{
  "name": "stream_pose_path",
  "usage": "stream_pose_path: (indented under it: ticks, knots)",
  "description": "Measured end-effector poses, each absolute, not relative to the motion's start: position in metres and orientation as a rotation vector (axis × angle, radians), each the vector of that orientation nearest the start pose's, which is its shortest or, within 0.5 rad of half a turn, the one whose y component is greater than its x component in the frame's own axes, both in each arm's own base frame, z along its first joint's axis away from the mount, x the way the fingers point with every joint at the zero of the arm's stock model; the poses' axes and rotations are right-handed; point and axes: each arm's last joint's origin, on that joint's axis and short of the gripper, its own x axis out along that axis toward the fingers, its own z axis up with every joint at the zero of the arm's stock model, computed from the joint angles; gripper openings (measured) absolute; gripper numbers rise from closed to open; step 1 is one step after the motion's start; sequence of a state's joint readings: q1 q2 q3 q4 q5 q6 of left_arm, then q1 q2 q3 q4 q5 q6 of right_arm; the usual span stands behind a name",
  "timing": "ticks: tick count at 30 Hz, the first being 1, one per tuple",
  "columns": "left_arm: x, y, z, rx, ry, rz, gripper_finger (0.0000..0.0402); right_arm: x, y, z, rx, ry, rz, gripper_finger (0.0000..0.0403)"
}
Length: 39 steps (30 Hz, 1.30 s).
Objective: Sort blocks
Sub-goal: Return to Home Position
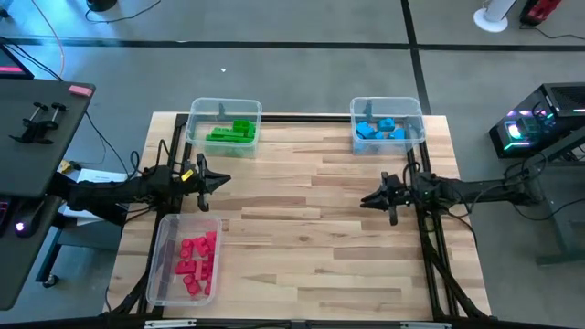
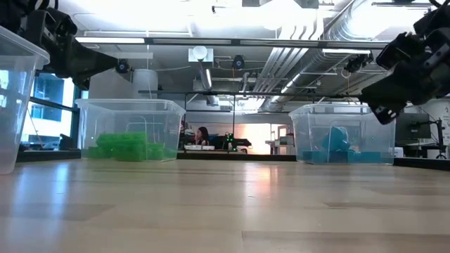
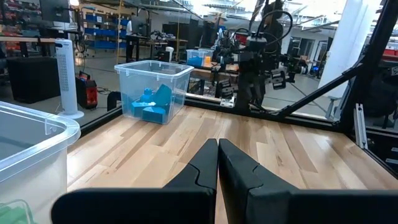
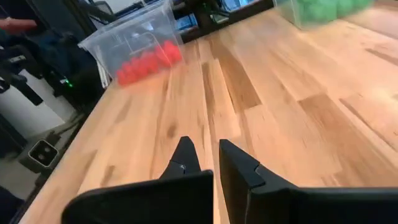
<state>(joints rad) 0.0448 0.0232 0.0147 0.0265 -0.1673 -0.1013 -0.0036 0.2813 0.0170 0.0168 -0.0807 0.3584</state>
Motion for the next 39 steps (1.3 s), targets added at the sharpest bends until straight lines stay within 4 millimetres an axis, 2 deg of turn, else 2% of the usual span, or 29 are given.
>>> stream_pose_path:
  ticks: [3,13,16,39]
  knots:
    - [0.098,0.009,0.169,-0.102,-0.029,0.211,0.0000,0.111,0.002,0.146,0.366,0.265,0.028,0.0000]
    - [0.096,0.009,0.172,-0.104,-0.065,0.208,0.0000,0.096,0.002,0.176,0.354,-0.064,0.082,0.0000]
    - [0.096,0.009,0.171,-0.104,-0.059,0.207,0.0000,0.096,0.002,0.178,0.353,-0.093,0.093,0.0000]
    - [0.097,0.009,0.171,-0.104,-0.055,0.207,0.0000,0.098,-0.002,0.168,0.358,0.006,0.039,0.0000]
